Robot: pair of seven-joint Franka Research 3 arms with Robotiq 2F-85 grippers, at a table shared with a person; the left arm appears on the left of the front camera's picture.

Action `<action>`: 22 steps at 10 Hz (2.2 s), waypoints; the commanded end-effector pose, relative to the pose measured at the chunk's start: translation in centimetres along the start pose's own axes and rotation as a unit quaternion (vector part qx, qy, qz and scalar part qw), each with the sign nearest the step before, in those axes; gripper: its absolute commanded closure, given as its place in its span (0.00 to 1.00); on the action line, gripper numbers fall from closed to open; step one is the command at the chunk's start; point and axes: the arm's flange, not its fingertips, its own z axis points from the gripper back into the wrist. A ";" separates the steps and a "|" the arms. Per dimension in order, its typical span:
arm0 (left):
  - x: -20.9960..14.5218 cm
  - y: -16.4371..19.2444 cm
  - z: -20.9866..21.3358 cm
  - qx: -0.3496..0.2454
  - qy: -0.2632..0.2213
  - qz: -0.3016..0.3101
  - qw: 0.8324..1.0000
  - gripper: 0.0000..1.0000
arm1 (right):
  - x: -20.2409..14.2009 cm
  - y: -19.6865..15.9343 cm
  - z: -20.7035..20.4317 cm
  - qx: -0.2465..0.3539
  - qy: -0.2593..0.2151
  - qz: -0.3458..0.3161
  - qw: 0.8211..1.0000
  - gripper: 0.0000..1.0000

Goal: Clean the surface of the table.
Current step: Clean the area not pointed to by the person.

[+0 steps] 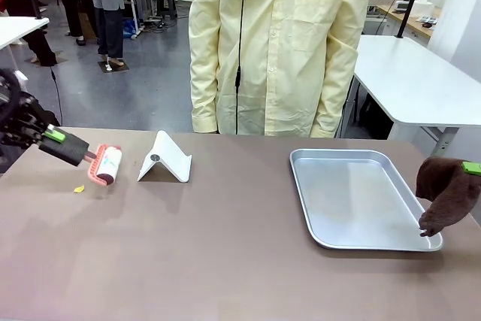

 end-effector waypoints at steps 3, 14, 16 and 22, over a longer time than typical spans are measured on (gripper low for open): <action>-6.2 -3.7 4.2 -0.089 -0.036 -0.075 0.993 0.78 | 0.5 0.2 -0.2 0.006 -0.002 0.013 1.000 0.94; -20.3 6.1 8.5 -0.161 -0.152 0.042 0.974 0.78 | 0.5 0.2 -0.2 0.006 -0.002 0.013 1.000 0.94; -20.3 6.1 8.5 -0.161 -0.152 0.042 0.974 0.78 | 0.5 0.2 -0.2 0.006 -0.002 0.013 1.000 0.94; -15.2 9.2 5.8 -0.082 -0.186 0.170 0.964 0.78 | 0.5 0.2 -0.2 0.006 -0.002 0.013 1.000 0.94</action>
